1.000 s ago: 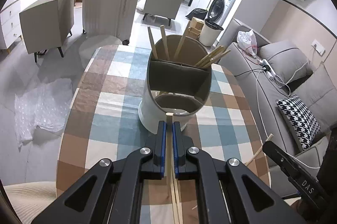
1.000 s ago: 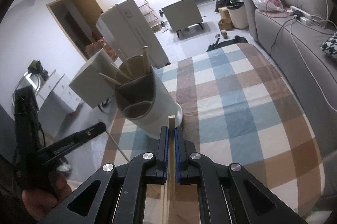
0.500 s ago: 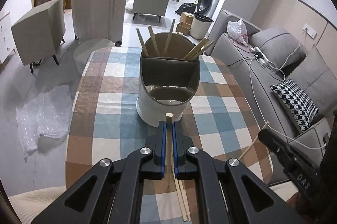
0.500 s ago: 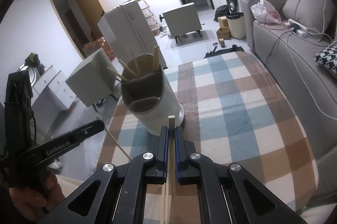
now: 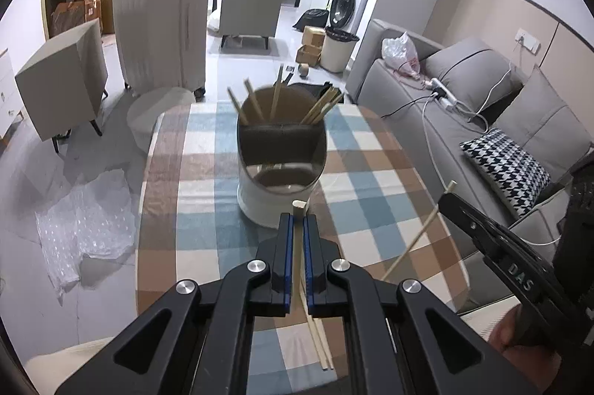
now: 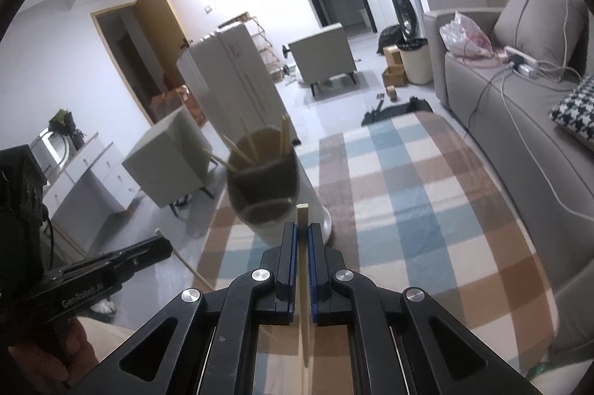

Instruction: Organize utensils

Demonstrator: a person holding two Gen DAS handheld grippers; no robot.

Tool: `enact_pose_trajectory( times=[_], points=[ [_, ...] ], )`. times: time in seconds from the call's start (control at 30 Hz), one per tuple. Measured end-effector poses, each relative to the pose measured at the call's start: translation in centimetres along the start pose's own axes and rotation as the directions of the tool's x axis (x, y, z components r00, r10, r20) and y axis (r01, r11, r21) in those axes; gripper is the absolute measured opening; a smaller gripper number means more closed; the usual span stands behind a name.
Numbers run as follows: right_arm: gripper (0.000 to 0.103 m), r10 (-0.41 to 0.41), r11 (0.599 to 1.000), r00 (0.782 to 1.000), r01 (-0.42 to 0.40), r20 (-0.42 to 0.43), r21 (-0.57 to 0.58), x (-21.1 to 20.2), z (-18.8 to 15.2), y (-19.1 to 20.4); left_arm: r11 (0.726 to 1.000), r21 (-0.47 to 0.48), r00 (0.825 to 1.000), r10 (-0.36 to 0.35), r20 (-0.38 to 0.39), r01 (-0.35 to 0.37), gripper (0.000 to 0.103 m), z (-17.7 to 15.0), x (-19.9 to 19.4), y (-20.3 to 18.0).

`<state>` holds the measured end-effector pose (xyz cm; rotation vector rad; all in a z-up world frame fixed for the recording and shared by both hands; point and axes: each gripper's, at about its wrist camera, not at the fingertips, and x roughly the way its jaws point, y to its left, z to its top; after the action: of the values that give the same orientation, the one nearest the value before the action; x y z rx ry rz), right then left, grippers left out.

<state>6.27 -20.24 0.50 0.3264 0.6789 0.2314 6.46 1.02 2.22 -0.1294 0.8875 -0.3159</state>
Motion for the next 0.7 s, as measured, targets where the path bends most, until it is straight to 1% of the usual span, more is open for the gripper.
enact_pose_trajectory(
  times=[0.1,0.27,0.4,0.53,0.6,0.67,0.7],
  points=[
    [0.005,0.014,1.0,0.999,-0.014,0.038,-0.004,-0.7,1.7,0.5,1.0,0.018,1.0,-0.004,0.025,0.004,0.001,1.6,-1.6,-0.5],
    [0.005,0.036,0.999,0.992,-0.032,0.117,-0.039,-1.8,5.9,1.7,0.999,0.034,0.997,-0.029,0.073,0.027,0.0,5.8,-4.2,-1.0],
    [0.005,0.064,0.996,0.983,-0.052,0.171,-0.076,-2.0,9.7,3.1,0.998,0.037,0.993,-0.05,0.109,0.046,0.0,8.7,-5.2,-0.9],
    [0.005,0.09,0.992,0.979,-0.071,0.185,-0.108,-0.8,12.3,4.4,0.997,0.041,0.988,-0.067,0.137,0.062,0.0,11.4,-5.2,-0.7],
    [0.005,0.094,0.99,0.979,-0.073,0.183,-0.119,0.1,13.2,4.8,0.995,0.028,0.986,-0.096,0.138,0.093,0.0,11.7,-4.8,0.2],
    [0.005,0.107,0.99,0.978,-0.087,0.179,-0.115,0.6,13.3,4.7,0.996,0.002,0.989,-0.087,0.12,0.088,0.0,11.1,-3.9,1.6],
    [0.005,0.111,0.989,0.979,-0.092,0.174,-0.114,0.9,13.1,4.6,0.995,-0.011,0.99,-0.094,0.105,0.095,0.0,10.8,-3.2,2.4]
  ],
)
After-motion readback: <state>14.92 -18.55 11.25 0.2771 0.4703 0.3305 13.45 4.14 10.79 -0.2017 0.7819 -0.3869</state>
